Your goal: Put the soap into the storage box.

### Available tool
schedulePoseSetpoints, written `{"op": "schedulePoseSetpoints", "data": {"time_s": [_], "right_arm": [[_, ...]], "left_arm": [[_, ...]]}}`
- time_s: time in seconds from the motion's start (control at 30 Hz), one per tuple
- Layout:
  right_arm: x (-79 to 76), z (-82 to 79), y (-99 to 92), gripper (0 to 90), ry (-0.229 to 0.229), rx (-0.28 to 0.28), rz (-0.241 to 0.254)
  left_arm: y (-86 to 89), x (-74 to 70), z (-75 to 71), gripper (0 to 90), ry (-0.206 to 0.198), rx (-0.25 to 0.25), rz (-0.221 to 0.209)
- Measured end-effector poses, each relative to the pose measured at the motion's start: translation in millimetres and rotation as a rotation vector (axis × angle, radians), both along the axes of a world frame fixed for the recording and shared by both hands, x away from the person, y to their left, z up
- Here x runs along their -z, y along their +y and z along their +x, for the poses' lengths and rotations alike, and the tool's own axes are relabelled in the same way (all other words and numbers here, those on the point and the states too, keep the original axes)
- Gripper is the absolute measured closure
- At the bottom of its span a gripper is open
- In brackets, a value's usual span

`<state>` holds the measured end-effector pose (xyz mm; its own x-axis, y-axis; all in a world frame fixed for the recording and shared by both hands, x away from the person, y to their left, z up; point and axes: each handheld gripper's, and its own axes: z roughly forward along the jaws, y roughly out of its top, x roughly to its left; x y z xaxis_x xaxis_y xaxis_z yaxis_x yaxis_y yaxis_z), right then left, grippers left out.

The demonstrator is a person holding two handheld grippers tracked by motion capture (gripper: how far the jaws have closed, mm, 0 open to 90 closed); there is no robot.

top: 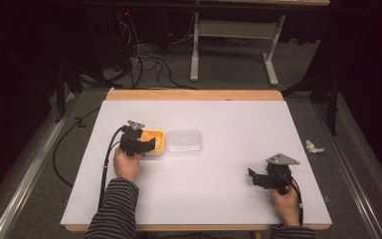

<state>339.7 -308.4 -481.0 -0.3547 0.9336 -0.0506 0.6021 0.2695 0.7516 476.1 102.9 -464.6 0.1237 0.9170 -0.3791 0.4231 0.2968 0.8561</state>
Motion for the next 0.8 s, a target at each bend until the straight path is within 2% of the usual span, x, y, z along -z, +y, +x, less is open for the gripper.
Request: {"op": "schedulePoseSetpoints", "data": {"time_s": [0.17,0.4,0.53,0.67,0.8], "right_arm": [[-0.2,-0.1,-0.2,15.3,0.002,0.002,0.000],[-0.2,-0.1,-0.1,15.3,0.001,0.002,0.000],[-0.4,-0.3,-0.4,15.2,0.001,0.005,0.003],[-0.9,-0.5,-2.0,15.2,0.002,0.010,0.008],[-0.4,-0.2,-1.5,15.2,-0.006,0.006,0.005]], "left_arm": [[0.7,-4.3,0.4,30.1,-0.034,-0.010,-0.024],[3.8,-7.5,-1.7,27.0,-0.045,-0.017,-0.025],[3.1,-13.6,-6.5,26.2,-0.069,-0.009,-0.037],[0.8,-18.4,-13.3,25.6,-0.085,0.008,-0.031],[-0.8,-26.1,-20.9,25.6,-0.108,0.019,-0.053]]}}
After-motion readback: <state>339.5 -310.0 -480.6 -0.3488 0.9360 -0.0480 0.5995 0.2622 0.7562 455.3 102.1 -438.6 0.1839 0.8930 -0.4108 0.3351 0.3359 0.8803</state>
